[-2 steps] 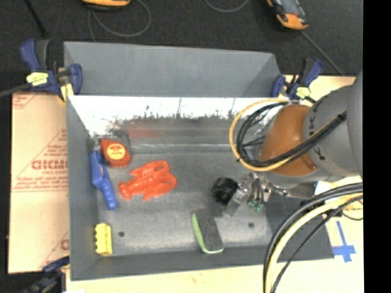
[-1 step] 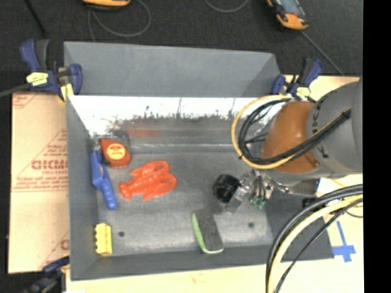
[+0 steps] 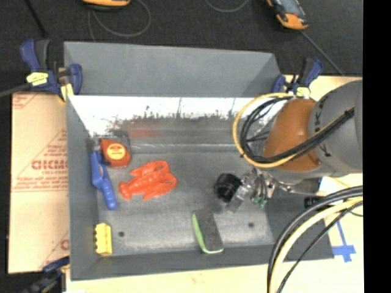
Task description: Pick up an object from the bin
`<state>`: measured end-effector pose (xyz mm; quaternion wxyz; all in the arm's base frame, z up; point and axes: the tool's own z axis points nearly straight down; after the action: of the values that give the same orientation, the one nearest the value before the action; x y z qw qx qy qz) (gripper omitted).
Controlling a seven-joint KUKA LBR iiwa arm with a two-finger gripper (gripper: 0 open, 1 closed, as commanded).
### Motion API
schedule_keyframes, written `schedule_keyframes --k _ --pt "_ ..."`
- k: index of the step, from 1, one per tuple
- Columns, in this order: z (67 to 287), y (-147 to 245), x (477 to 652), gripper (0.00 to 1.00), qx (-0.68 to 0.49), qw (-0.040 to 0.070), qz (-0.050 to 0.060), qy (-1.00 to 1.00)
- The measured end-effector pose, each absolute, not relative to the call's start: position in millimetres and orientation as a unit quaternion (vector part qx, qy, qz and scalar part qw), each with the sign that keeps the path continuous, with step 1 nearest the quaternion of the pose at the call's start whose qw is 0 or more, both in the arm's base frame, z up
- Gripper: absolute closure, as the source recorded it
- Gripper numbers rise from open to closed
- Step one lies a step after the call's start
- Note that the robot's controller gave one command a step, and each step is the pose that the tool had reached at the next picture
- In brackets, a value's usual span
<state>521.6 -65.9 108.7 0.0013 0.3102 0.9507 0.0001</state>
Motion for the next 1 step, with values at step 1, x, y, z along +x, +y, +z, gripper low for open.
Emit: schedule_keyframes --k 1 --pt "120.1 -66.0 520.5 1.0 0.31 -0.002 0.0 0.951"
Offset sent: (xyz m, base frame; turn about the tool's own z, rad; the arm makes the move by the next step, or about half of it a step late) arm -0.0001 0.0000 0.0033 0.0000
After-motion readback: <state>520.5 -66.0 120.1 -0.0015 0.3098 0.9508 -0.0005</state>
